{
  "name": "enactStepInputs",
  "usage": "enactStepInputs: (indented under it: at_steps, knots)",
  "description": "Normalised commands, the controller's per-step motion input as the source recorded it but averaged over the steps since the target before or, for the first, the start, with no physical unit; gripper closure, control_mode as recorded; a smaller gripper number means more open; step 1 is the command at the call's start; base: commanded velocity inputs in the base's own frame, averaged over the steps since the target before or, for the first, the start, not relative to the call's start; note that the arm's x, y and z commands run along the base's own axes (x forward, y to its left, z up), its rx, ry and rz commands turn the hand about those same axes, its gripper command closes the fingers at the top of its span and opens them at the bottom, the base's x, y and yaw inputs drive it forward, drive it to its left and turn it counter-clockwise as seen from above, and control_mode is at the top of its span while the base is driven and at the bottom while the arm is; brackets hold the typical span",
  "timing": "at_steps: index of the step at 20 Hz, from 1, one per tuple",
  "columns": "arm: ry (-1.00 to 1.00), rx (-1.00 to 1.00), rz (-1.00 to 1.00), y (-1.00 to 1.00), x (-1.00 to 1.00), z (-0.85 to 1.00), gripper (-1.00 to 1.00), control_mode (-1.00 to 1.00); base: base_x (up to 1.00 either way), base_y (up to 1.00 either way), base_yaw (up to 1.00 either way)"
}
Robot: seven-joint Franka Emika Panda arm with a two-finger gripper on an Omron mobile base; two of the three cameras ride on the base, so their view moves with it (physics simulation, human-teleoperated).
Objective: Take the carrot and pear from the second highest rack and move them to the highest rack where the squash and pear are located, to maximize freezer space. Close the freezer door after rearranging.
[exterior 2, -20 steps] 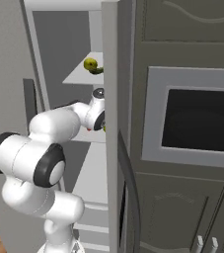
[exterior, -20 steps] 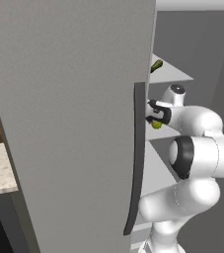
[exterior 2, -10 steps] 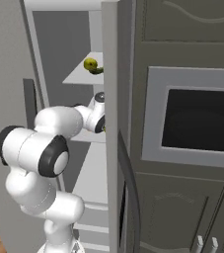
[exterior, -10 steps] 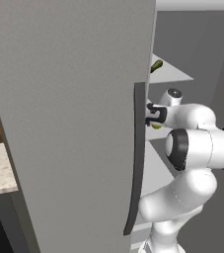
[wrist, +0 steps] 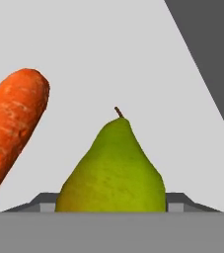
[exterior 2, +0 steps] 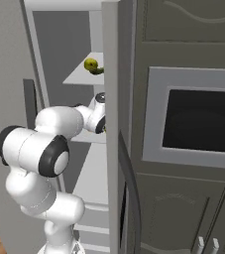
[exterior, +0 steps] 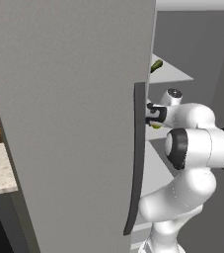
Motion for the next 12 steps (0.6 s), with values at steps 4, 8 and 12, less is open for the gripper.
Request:
enactStepInputs:
  at_steps: [4, 8, 12]
  knots:
    - [0.0, 0.0, 0.0, 0.02, -0.69, 0.31, 1.0, -1.0, 0.0, 0.0, 0.0]
    - [0.0, 0.0, 0.0, 0.08, -0.99, 0.97, 1.0, -1.0, 0.0, 0.0, 0.0]
    - [-0.05, 0.0, 0.0, 0.28, -1.0, 1.0, 1.0, -1.0, 0.0, 0.0, 0.0]
